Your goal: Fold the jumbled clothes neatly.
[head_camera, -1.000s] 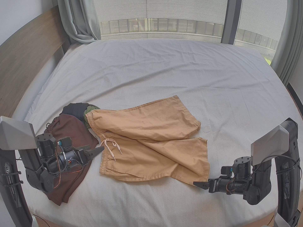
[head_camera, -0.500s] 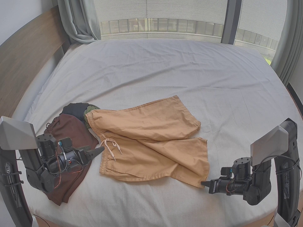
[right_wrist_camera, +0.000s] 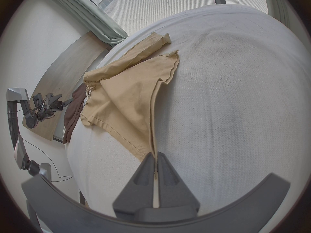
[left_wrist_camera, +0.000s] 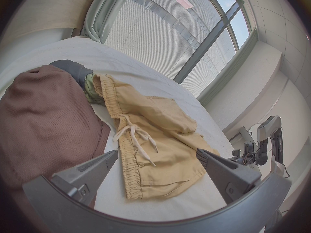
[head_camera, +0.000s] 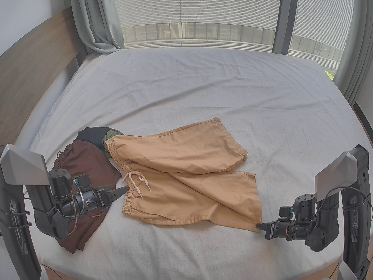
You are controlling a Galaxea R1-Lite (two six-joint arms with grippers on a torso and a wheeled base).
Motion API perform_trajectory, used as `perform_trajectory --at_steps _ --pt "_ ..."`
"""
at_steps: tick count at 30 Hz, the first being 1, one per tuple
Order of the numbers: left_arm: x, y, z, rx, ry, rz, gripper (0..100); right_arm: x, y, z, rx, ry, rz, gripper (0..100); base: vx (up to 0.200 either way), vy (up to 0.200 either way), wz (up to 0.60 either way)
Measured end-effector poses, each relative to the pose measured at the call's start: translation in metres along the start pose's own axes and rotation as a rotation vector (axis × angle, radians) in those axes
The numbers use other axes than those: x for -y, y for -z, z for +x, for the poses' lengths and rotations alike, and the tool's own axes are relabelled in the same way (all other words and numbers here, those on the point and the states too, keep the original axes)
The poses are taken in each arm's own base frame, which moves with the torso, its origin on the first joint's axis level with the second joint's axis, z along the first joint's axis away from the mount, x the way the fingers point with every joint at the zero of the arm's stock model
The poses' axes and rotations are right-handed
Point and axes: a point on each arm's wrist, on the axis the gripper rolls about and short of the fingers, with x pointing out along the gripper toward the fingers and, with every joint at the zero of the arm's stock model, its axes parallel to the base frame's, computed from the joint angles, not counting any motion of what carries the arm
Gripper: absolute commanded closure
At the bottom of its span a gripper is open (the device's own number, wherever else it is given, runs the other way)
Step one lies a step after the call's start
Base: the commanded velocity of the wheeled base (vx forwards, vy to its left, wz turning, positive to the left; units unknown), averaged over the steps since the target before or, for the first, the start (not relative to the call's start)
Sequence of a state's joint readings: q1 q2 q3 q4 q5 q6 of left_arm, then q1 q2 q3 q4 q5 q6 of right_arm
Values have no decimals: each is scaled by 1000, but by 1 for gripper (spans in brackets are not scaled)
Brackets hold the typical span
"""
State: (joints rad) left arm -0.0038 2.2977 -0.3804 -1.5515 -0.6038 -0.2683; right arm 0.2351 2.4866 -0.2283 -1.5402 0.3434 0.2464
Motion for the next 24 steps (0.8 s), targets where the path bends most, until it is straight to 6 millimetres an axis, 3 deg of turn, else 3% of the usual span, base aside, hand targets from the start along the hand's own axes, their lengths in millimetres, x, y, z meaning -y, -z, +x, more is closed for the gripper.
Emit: perform_trajectory --at_steps 1,2,24 --pt "-1 1 0 -3 -2 0 0 0 0 0 0 1 0 100 0 0 0" --pt "-1 3 0 -9 -4 1 0 0 0 0 -1 0 -1 0 0 0 0" --pt "-14 45 -1 -159 0 -55 0 -6 -16 -6 65 -25 -30 0 0 0 0"
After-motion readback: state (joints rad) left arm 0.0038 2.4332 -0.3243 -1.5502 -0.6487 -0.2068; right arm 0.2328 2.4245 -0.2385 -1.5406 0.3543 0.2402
